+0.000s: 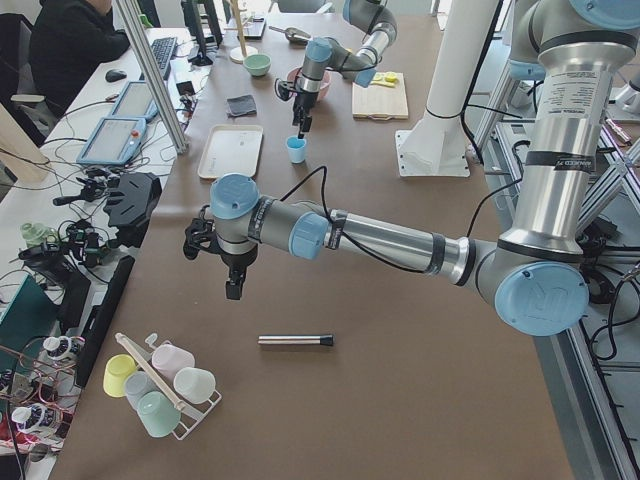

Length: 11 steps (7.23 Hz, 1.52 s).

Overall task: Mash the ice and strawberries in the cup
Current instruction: 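Withdraw the right arm away from the cup toward the far side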

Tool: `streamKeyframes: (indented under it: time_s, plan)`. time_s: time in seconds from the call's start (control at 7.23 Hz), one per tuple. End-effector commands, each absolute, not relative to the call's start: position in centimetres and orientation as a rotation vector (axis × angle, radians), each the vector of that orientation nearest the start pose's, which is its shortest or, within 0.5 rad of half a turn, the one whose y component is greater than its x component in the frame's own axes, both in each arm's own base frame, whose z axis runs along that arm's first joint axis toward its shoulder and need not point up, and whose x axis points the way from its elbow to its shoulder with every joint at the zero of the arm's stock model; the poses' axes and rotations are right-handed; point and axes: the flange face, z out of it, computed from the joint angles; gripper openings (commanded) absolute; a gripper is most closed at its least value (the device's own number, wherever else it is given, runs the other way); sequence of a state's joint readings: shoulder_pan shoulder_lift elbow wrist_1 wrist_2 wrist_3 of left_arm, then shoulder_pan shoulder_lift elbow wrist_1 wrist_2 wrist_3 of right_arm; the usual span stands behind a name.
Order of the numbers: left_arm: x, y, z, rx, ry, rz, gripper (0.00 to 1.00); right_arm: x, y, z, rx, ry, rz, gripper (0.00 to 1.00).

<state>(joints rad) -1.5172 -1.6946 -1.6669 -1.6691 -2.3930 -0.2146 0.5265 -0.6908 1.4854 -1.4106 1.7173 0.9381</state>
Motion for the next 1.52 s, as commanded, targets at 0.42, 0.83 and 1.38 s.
streamKeyframes:
  time_s: [0.42, 0.83, 1.38]
  plan:
    - [1.2, -57.3, 50.6, 0.168, 0.864, -0.002, 0.98, -33.2, -60.4, 26.4, 0.265, -0.919, -0.198, 0.99]
    - [6.2, -60.1, 48.7, 0.144, 0.822, -0.012, 0.98, -8.0, -63.1, 43.7, 0.226, -0.889, -0.073, 0.99]
    - [12.0, -69.6, 47.0, 0.09, 0.801, 0.015, 0.98, 17.4, -56.5, 58.2, 0.261, -0.742, -0.173, 0.99]
